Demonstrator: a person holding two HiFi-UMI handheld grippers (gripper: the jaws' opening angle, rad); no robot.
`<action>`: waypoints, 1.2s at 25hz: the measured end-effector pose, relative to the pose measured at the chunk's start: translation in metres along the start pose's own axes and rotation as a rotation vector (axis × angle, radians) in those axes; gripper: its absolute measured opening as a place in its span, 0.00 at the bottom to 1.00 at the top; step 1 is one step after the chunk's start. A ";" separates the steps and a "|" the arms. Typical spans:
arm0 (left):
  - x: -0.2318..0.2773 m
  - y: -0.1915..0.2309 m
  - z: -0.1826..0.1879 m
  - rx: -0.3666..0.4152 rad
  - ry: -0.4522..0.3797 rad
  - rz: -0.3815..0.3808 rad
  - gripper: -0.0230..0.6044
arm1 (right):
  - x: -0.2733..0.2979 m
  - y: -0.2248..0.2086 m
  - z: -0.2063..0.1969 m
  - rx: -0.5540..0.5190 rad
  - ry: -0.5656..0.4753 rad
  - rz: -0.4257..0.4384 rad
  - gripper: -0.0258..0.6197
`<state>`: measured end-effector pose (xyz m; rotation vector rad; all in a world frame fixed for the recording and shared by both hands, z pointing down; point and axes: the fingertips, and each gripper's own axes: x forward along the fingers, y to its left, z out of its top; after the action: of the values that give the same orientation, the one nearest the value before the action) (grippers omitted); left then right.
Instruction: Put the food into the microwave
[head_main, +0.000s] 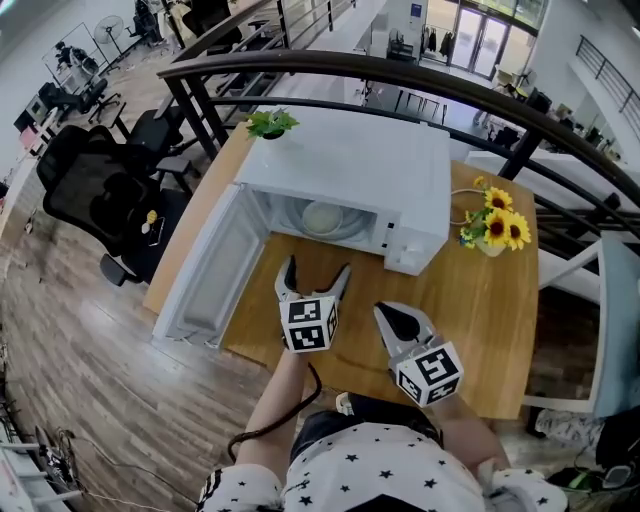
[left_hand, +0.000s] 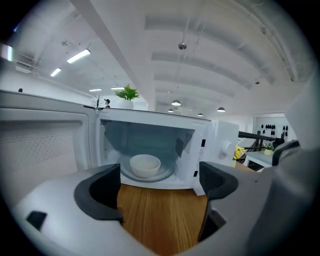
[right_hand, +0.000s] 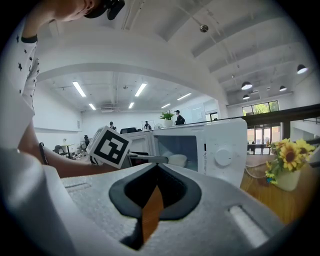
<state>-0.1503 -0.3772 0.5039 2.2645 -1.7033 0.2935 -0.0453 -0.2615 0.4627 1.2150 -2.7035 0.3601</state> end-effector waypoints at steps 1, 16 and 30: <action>-0.008 -0.004 0.000 0.002 -0.003 -0.005 0.83 | -0.004 0.003 0.001 -0.003 -0.004 0.000 0.05; -0.144 -0.043 -0.014 -0.017 -0.082 0.070 0.30 | -0.065 0.042 -0.004 -0.037 -0.057 -0.014 0.05; -0.216 -0.063 -0.022 -0.039 -0.104 0.056 0.05 | -0.098 0.061 -0.006 -0.035 -0.095 -0.009 0.05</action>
<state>-0.1493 -0.1589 0.4460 2.2429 -1.8101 0.1558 -0.0261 -0.1505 0.4360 1.2648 -2.7708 0.2584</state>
